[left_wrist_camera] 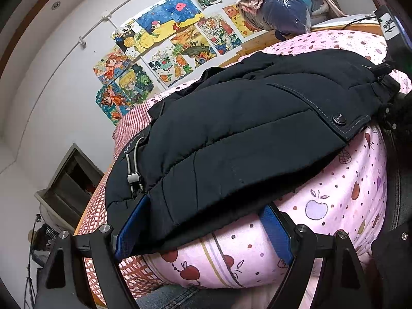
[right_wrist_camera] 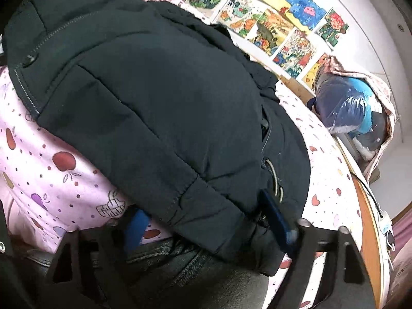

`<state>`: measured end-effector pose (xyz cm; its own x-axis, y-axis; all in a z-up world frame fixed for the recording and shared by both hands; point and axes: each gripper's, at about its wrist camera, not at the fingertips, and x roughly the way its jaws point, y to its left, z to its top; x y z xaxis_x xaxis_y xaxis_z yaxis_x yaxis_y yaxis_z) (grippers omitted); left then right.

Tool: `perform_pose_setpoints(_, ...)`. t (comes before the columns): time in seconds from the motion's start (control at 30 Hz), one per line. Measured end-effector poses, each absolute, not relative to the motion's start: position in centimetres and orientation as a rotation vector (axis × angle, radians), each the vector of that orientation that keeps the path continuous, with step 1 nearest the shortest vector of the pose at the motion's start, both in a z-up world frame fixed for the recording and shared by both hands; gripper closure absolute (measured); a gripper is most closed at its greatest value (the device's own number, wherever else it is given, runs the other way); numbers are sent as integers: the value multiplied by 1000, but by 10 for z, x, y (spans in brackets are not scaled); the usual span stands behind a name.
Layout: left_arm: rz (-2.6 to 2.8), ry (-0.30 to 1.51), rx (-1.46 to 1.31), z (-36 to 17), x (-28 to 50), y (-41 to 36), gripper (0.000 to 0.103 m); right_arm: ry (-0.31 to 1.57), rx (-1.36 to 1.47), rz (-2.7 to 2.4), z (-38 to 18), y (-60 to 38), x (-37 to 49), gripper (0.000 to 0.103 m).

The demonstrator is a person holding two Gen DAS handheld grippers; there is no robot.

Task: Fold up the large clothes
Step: 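Lift the folded jacket off the bed with both grippers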

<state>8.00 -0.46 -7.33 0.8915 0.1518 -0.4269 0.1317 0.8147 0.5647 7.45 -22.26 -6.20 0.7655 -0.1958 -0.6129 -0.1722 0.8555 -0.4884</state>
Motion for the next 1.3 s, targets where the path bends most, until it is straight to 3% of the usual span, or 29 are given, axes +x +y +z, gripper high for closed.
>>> perform_pose_setpoints(0.1, 22, 455, 623, -73, 79, -6, 21, 668, -557, 4, -60, -226, 71, 50)
perform_pose_setpoints(0.5, 40, 423, 656, -77, 73, -15, 26, 474, -413, 21, -25, -255, 64, 71)
perform_pose_setpoints(0.57, 53, 414, 661, -77, 70, -17, 32, 452, -386, 28, -16, -259, 66, 84)
perform_pose_setpoints(0.77, 68, 360, 625, -66, 67, -11, 55, 416, -343, 34, -9, -269, 79, 86)
perform_pose_setpoints(0.83, 62, 328, 638, -62, 65, -14, 71, 418, -332, 38, -11, -268, 79, 86)
perform_pose_setpoints(1.03, 42, 316, 613, -45, 69, -13, 84, 428, -235, 86, -2, -282, 88, 88)
perform_pose_setpoints(1.3, -26, 345, 441, -8, 85, 3, 92, 425, -105, 166, 19, -308, 111, 89)
